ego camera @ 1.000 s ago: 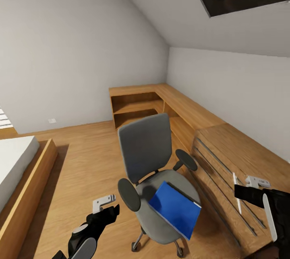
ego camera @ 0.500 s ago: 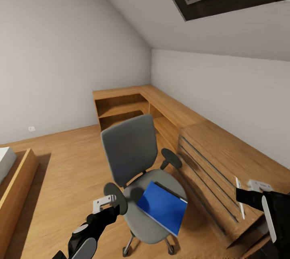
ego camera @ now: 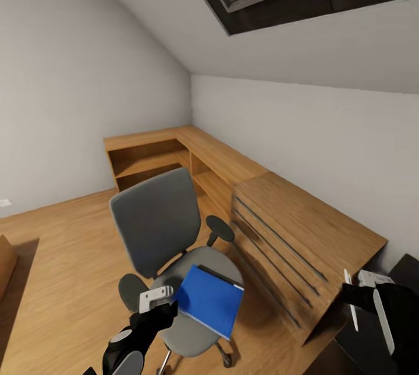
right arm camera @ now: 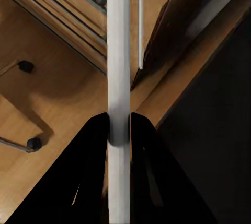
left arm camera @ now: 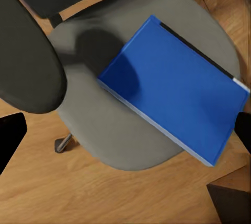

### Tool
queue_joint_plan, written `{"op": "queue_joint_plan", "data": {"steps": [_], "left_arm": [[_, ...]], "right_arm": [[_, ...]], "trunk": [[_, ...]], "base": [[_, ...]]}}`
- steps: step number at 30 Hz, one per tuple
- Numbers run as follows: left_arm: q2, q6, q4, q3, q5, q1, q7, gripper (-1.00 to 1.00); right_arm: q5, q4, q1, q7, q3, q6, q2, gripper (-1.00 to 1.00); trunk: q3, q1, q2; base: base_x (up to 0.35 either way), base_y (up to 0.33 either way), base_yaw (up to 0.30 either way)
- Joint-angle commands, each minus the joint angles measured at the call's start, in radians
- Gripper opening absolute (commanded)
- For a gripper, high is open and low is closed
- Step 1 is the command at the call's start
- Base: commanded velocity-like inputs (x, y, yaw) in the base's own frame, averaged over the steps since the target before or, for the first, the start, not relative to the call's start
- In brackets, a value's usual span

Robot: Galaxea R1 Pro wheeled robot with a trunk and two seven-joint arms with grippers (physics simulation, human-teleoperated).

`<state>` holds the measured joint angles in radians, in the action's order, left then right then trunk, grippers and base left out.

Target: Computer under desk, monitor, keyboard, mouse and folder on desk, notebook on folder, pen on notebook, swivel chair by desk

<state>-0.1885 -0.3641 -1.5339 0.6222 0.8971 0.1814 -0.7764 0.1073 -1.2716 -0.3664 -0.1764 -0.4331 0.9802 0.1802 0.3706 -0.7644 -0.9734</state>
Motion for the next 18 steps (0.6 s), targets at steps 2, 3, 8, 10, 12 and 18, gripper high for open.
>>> {"op": "queue_joint_plan", "data": {"steps": [2, 3, 8, 10, 12, 18], "left_arm": [[-0.001, -0.002, -0.002, 0.002, 0.005, 0.001, -0.007, 1.00], [-0.001, -0.002, -0.002, 0.002, 0.005, 0.001, -0.007, 1.00], [-0.001, -0.002, -0.002, 0.002, 0.005, 0.001, -0.007, 1.00], [-0.001, -0.002, -0.002, 0.002, 0.005, 0.001, -0.007, 1.00], [-0.002, -0.002, -0.002, 0.002, 0.005, 0.001, -0.007, 1.00], [-0.001, -0.002, -0.012, 0.002, 0.007, 0.001, -0.007, 1.00]], "right_arm": [[0.009, 0.013, -0.001, -0.010, -0.001, -0.002, 0.001, -1.00], [0.010, 0.022, -0.002, -0.008, -0.001, -0.005, 0.002, -1.00], [0.009, 0.052, -0.003, 0.015, 0.001, -0.014, 0.002, -1.00], [0.009, 0.064, -0.004, 0.024, 0.002, -0.027, 0.002, -1.00], [0.009, 0.076, -0.004, 0.034, 0.004, -0.038, 0.002, -1.00], [0.009, 0.087, -0.005, 0.045, 0.014, -0.077, 0.000, -1.00]], "trunk": [[-0.001, 0.000, -0.001], [-0.002, 0.000, -0.001], [-0.006, 0.000, -0.001], [-0.008, 0.000, -0.001], [-0.010, 0.000, -0.001], [-0.015, 0.000, -0.001]], "base": [[0.000, -0.021, -0.254], [0.000, -0.011, -0.254], [0.000, -0.004, -0.254], [0.000, -0.001, -0.254], [0.000, 0.000, -0.254], [0.000, 0.000, -0.253]]}}
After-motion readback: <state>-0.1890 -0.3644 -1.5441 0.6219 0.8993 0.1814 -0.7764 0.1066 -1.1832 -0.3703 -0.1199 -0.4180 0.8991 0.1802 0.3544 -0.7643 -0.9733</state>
